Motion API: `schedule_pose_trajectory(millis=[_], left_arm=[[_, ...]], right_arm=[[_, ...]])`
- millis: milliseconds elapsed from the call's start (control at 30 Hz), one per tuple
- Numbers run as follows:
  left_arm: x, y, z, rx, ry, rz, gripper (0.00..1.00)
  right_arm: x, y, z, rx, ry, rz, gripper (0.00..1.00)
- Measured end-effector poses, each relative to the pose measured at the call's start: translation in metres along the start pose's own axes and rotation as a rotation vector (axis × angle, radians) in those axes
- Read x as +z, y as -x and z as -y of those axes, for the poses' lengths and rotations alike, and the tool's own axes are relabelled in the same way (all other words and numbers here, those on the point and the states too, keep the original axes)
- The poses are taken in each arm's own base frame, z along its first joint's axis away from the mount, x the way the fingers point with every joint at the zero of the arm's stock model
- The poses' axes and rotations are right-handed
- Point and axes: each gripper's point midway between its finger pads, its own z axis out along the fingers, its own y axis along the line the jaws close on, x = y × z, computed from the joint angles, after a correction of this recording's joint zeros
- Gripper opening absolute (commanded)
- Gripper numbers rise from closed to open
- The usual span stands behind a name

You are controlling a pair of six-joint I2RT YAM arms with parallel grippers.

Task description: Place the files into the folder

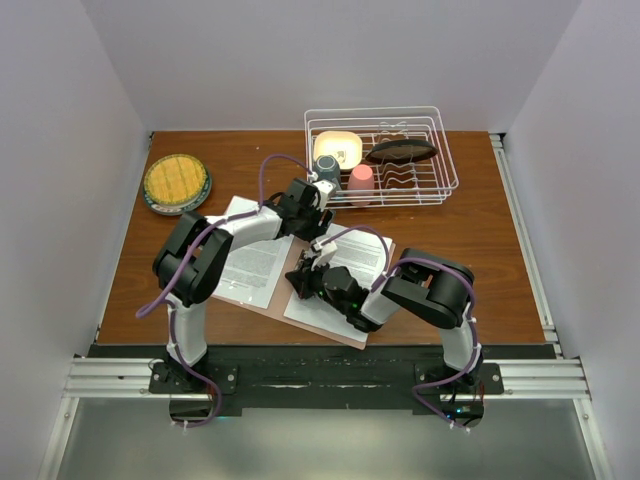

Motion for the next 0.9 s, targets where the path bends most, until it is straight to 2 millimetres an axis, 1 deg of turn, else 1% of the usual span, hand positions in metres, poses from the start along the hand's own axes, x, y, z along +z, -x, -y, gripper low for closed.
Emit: schedule_pose_trajectory(millis=[767,900], left_arm=[[0.0,0.0,-0.001,-0.003,-0.003,0.0,0.69],[0.0,0.0,-0.001,-0.003,-0.003,0.0,0.68]], right_arm=[[0.001,-0.002,0.008,0.104,-0.038,0.037,0.0],[-0.002,-0.002,0.01,0.108,-0.052,0.04,0.0]])
